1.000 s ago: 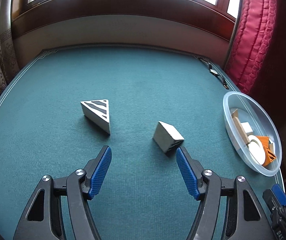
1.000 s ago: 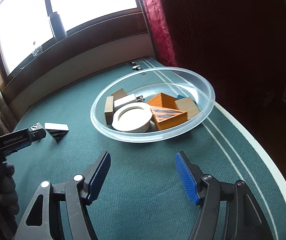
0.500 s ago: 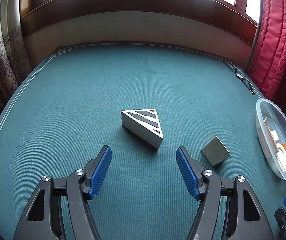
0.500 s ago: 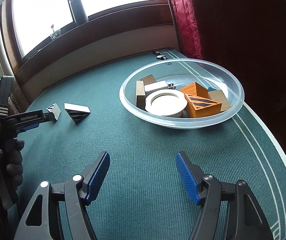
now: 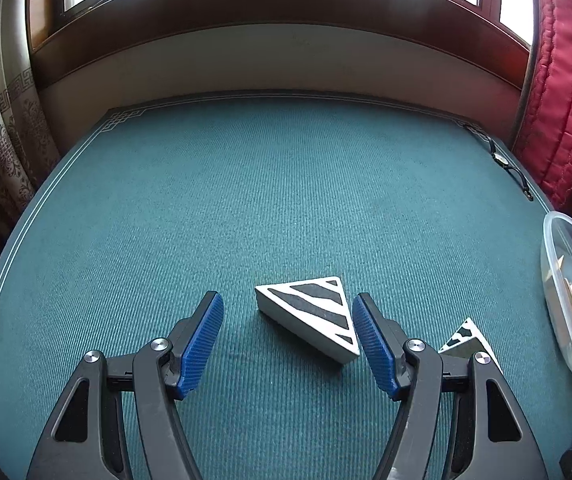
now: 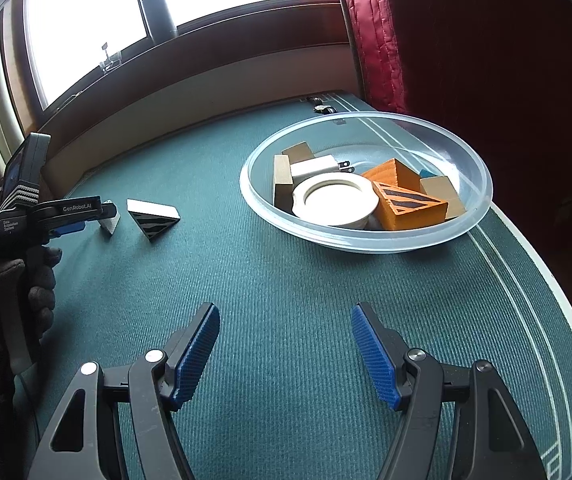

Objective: Organize rigid objects
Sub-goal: 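Grasp the white black-striped triangle with the left gripper, then grasp the white striped triangular prism with the right gripper while left holds the triangle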

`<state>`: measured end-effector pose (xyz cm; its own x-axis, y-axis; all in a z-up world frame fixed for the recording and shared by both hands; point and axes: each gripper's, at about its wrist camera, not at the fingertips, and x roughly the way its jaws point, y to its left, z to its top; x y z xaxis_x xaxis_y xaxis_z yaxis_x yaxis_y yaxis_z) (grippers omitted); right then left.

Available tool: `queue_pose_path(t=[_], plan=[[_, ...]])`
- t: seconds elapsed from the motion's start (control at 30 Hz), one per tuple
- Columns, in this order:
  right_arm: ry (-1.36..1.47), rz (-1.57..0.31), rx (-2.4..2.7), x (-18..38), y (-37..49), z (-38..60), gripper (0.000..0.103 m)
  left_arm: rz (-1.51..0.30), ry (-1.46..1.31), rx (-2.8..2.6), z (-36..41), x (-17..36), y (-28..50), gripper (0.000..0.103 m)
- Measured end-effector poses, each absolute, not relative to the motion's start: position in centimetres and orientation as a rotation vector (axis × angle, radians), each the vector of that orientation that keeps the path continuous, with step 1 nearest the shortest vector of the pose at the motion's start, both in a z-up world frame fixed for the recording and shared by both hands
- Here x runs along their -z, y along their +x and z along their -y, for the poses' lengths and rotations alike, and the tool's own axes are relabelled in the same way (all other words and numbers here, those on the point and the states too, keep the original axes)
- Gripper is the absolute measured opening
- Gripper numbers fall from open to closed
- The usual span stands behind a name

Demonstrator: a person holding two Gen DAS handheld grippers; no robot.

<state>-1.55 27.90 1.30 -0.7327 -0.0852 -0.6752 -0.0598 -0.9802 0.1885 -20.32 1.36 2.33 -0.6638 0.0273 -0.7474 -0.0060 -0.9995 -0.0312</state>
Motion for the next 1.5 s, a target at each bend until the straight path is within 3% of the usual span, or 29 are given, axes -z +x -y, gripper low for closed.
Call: queue_pose_path(t=[0.23, 0.47, 1.5], plan=[[1.165, 0.287, 2.898, -1.2, -1.6, -27.7, 0.072, 0.013, -1.283, -2.854, -1.7, -1.2, -21.5, 0.067], [1.187, 0.242, 2.895, -1.1, -2.0, -26.9, 0.072, 0.062, -1.262, -2.828, -1.0, -1.2, -21.5, 0.044], [1.245, 0.218, 2.588, -1.2, -12.5, -16.4, 0.072, 0.241, -1.232, -2.848, 2.2, -1.8, -20.7, 0.044]])
